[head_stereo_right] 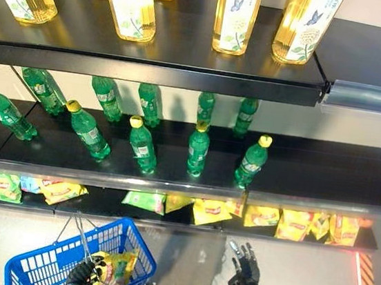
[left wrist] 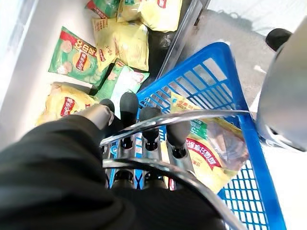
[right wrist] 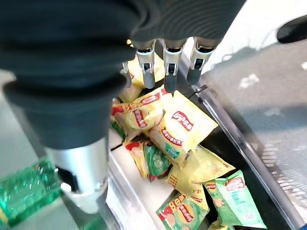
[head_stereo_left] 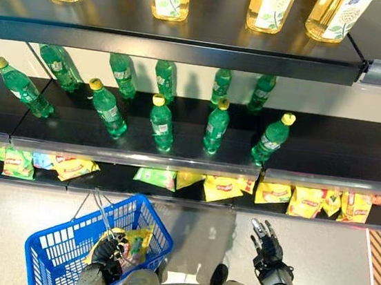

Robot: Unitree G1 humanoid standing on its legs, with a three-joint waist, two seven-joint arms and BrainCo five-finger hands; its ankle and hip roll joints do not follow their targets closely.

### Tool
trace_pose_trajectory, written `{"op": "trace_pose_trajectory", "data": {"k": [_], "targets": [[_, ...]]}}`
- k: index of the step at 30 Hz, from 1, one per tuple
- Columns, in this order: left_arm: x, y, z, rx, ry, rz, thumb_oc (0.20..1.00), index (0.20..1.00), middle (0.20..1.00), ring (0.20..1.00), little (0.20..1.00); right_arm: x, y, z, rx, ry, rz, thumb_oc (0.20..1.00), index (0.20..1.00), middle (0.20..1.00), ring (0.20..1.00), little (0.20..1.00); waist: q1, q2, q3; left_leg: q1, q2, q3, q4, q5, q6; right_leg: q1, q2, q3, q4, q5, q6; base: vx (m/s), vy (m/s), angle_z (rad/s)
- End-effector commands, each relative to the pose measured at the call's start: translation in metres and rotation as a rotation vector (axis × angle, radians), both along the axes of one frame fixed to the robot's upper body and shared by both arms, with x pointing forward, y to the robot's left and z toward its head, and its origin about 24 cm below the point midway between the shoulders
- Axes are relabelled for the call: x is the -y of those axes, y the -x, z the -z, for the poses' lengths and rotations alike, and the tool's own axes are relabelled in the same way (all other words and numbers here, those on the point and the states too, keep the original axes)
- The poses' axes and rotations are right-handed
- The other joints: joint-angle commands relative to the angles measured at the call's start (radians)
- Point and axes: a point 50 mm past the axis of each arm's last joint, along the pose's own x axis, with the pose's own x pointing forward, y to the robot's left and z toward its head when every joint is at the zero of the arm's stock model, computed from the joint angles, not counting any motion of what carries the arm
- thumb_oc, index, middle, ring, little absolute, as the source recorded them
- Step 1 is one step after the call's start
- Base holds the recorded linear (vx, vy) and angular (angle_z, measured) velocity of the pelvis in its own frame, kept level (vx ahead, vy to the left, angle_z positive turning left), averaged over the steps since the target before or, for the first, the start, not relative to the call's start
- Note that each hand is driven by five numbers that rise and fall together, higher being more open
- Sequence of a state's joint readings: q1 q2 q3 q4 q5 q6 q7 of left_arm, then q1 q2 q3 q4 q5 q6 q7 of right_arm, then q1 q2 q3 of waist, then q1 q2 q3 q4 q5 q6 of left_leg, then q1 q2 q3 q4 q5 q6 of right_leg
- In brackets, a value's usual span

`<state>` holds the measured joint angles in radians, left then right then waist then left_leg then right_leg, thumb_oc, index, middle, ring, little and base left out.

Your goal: Pick up the snacks into the basket

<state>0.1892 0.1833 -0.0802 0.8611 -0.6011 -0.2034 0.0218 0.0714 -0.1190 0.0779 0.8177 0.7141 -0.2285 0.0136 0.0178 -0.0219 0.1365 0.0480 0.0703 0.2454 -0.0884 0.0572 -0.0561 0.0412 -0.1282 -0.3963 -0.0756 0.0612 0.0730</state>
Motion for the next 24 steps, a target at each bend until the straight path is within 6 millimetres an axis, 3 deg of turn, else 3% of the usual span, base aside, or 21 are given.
{"op": "trace_pose_trajectory", "data": {"k": [1, 2, 4, 6, 7, 8, 9, 11, 15, 16, 17, 19, 20, 21, 24], "targets": [[-0.001, -0.036, -0.017, 0.172, -0.03, 0.002, 0.2, 0.2, 0.2, 0.2, 0.2, 0.001, -0.023, -0.016, 0.097, 0.043, -0.062, 1.0, 1.0, 1.0, 1.0, 1.0, 0.022, -0.028, -0.037, -0.027, -0.029, -0.033, 0.002, 0.011, 0.008, -0.008, -0.055, -0.017, 0.025, 0.046, 0.095, 0.03, -0.273, 0.02], [-0.003, -0.037, -0.016, 0.169, -0.028, -0.006, 0.2, 0.2, 0.2, 0.2, 0.2, 0.005, -0.023, -0.017, 0.102, 0.059, -0.074, 1.0, 1.0, 1.0, 1.0, 1.0, 0.021, -0.038, -0.022, -0.051, -0.004, -0.031, 0.094, -0.009, -0.009, 0.008, -0.039, -0.029, 0.025, 0.021, 0.077, -0.01, -0.15, 0.07], [-0.003, -0.039, -0.017, 0.176, -0.029, -0.005, 0.2, 0.2, 0.2, 0.2, 0.2, 0.007, -0.025, -0.018, 0.108, 0.068, -0.076, 1.0, 1.0, 1.0, 1.0, 1.0, 0.018, -0.041, -0.01, -0.079, 0.012, -0.032, 0.157, -0.016, -0.018, 0.01, -0.033, -0.033, 0.028, 0.011, 0.066, -0.05, -0.183, 0.16], [-0.001, -0.043, -0.019, 0.195, -0.01, -0.018, 0.2, 0.2, 0.2, 0.2, 0.2, 0.009, -0.027, -0.021, 0.122, 0.079, -0.086, 1.0, 1.0, 1.0, 1.0, 1.0, 0.016, -0.044, 0.011, -0.121, 0.061, -0.012, 0.263, -0.012, -0.047, 0.026, -0.02, -0.047, 0.034, -0.017, 0.05, -0.05, -0.154, 0.36], [0.0, -0.044, -0.02, 0.201, -0.004, -0.022, 0.2, 0.2, 0.2, 0.2, 0.2, 0.01, -0.028, -0.021, 0.122, 0.086, -0.09, 1.0, 1.0, 1.0, 1.0, 1.0, 0.016, -0.042, 0.02, -0.146, 0.069, -0.011, 0.298, 0.0, -0.041, 0.023, -0.021, -0.062, 0.039, -0.016, 0.037, -0.03, -0.054, 0.4], [0.001, -0.044, -0.02, 0.201, -0.004, -0.022, 0.2, 0.2, 0.2, 0.2, 0.2, 0.01, -0.028, -0.021, 0.122, 0.086, -0.09, 1.0, 1.0, 1.0, 1.0, 1.0, 0.016, -0.042, 0.02, -0.146, 0.069, -0.011, 0.299, 0.0, -0.041, 0.023, -0.021, -0.062, 0.039, -0.016, 0.037, -0.03, 0.067, 0.29], [0.003, -0.045, -0.018, 0.19, 0.006, -0.035, 0.2, 0.2, 0.2, 0.2, 0.2, 0.018, -0.027, -0.021, 0.107, 0.114, -0.07, 1.0, 1.0, 1.0, 1.0, 1.0, 0.003, -0.035, 0.016, -0.148, 0.126, 0.039, 0.215, 0.035, -0.062, 0.028, -0.029, -0.08, 0.052, -0.032, 0.045, 0.04, 0.081, 0.05], [0.002, -0.044, -0.018, 0.19, -0.004, -0.038, 0.2, 0.2, 0.2, 0.2, 0.2, 0.02, -0.024, -0.02, 0.103, 0.114, -0.051, 1.0, 1.0, 1.0, 1.0, 1.0, 0.001, -0.026, 0.009, -0.133, 0.142, 0.036, 0.161, 0.056, -0.071, 0.035, -0.031, -0.079, 0.06, -0.043, 0.05, 0.1, 0.106, -0.01], [0.005, -0.041, -0.015, 0.167, -0.002, -0.021, 0.2, 0.2, 0.2, 0.2, 0.2, 0.023, -0.018, -0.017, 0.084, 0.114, -0.025, 1.0, 1.0, 1.0, 1.0, 1.0, -0.009, -0.014, 0.0, -0.11, 0.111, 0.04, 0.13, 0.041, -0.061, 0.041, -0.038, -0.072, 0.06, -0.034, 0.056, 0.11, 0.144, -0.03], [0.01, -0.037, -0.013, 0.159, 0.011, -0.01, 0.2, 0.2, 0.2, 0.2, 0.2, 0.023, -0.015, -0.014, 0.067, 0.107, -0.001, 1.0, 1.0, 1.0, 1.0, 1.0, -0.007, -0.004, -0.012, -0.08, 0.08, 0.043, 0.083, 0.035, -0.049, 0.035, -0.057, -0.061, 0.052, -0.007, 0.075, 0.08, 0.151, 0.06], [0.01, -0.037, -0.013, 0.159, 0.011, -0.01, 0.2, 0.2, 0.2, 0.2, 0.2, 0.023, -0.015, -0.014, 0.067, 0.107, -0.001, 1.0, 1.0, 1.0, 1.0, 1.0, -0.006, -0.004, -0.012, -0.079, 0.08, 0.044, 0.081, 0.035, -0.049, 0.035, -0.057, -0.06, 0.052, -0.006, 0.075, 0.13, 0.314, 0.02], [0.014, -0.035, -0.012, 0.161, 0.024, -0.017, 0.2, 0.2, 0.2, 0.2, 0.2, 0.02, -0.016, -0.013, 0.059, 0.097, 0.001, 1.0, 1.0, 1.0, 1.0, 1.0, -0.003, 0.014, -0.01, -0.032, 0.026, 0.059, 0.002, 0.022, -0.009, -0.035, -0.115, -0.042, 0.164, 0.049, 0.114, 0.07, 0.252, -0.22], [0.014, -0.035, -0.012, 0.161, 0.024, -0.017, 0.2, 0.2, 0.2, 0.2, 0.2, 0.02, -0.016, -0.013, 0.059, 0.097, 0.001, 1.0, 1.0, 1.0, 1.0, 1.0, -0.002, 0.014, -0.011, -0.033, 0.025, 0.061, 0.002, 0.021, -0.009, -0.037, -0.116, -0.04, 0.166, 0.048, 0.114, -0.01, 0.19, -0.37], [0.012, -0.039, -0.016, 0.186, 0.019, -0.01, 0.2, 0.2, 0.2, 0.2, 0.2, 0.015, -0.023, -0.016, 0.078, 0.089, -0.008, 1.0, 1.0, 1.0, 1.0, 1.0, -0.016, 0.027, 0.012, -0.039, 0.026, 0.061, 0.001, 0.029, 0.0, -0.117, -0.128, 0.007, 0.262, 0.082, 0.131, -0.04, 0.103, -0.32], [0.007, -0.038, -0.017, 0.19, 0.005, -0.017, 0.2, 0.2, 0.2, 0.2, 0.2, 0.011, -0.027, -0.017, 0.087, 0.089, -0.021, 1.0, 1.0, 1.0, 1.0, 1.0, -0.011, 0.027, 0.01, -0.047, 0.024, 0.066, 0.001, 0.027, -0.008, -0.121, -0.124, -0.01, 0.209, 0.076, 0.125, 0.05, 0.008, -0.29]]}}
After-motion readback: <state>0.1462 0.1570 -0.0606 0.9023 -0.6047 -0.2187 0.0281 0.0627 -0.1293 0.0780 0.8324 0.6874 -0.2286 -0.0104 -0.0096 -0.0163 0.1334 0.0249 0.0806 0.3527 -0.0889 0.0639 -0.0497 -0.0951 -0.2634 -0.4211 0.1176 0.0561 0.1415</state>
